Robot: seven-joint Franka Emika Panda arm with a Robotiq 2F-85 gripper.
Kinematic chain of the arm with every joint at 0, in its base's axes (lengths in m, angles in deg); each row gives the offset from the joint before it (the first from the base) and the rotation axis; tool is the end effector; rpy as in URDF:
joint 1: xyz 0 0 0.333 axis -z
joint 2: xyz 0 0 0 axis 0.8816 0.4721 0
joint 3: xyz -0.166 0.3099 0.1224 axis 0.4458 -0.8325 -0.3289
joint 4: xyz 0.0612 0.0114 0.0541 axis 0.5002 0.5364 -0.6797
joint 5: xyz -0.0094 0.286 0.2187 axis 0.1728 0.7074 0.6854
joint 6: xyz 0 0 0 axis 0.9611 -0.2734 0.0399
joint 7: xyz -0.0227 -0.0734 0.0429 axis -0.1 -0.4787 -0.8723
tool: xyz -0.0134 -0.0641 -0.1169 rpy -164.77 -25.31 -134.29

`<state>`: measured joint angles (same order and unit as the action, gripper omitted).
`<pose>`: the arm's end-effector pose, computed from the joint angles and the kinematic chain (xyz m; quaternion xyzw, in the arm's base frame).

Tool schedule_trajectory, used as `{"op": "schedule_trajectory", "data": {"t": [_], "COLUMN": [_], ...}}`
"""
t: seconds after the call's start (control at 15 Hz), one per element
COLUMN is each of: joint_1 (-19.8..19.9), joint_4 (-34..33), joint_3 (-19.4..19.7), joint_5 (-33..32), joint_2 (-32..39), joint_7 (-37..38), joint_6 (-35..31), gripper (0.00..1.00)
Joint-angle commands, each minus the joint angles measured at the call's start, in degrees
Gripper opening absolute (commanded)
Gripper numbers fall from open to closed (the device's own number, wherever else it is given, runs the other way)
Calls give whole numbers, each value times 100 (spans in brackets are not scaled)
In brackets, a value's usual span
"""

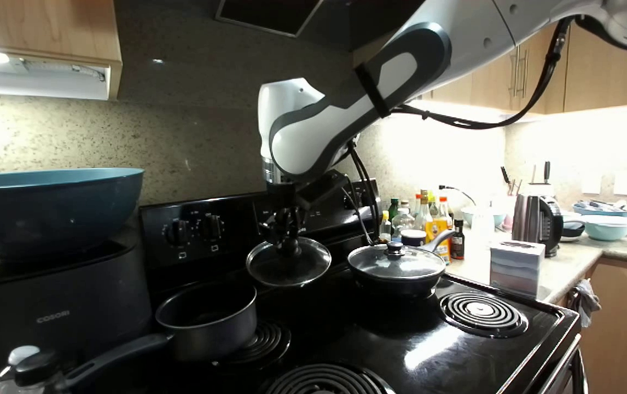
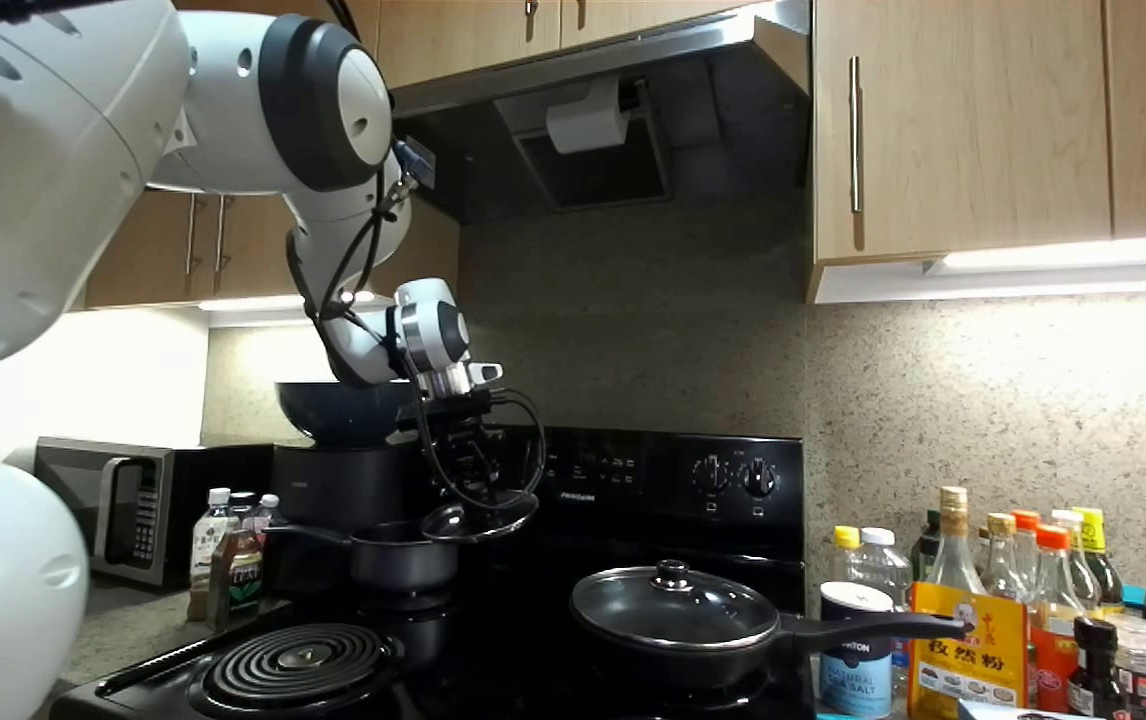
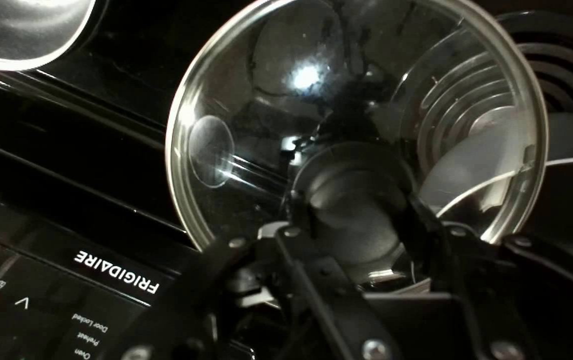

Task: Put the lid on the pot

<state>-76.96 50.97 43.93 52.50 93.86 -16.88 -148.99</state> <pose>0.6670 0.1880 0.4559 0.9667 0.1756 0.1547 0.1037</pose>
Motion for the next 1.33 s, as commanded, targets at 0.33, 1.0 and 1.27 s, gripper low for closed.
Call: {"op": "schedule_trajectory", "data": {"t": [0.33,1.0,1.27], "joint_1": [168,58,-128], "joint_4": [-208,-396,-563], "joint_3": [-971,-1004,-977], "joint_5": [1502,1690,1447], "joint_2": [364,552,544], "joint_7": [-1260,-1377,-1375], "joint_6": [-55,48,-127], "gripper": [23,23,23]}}
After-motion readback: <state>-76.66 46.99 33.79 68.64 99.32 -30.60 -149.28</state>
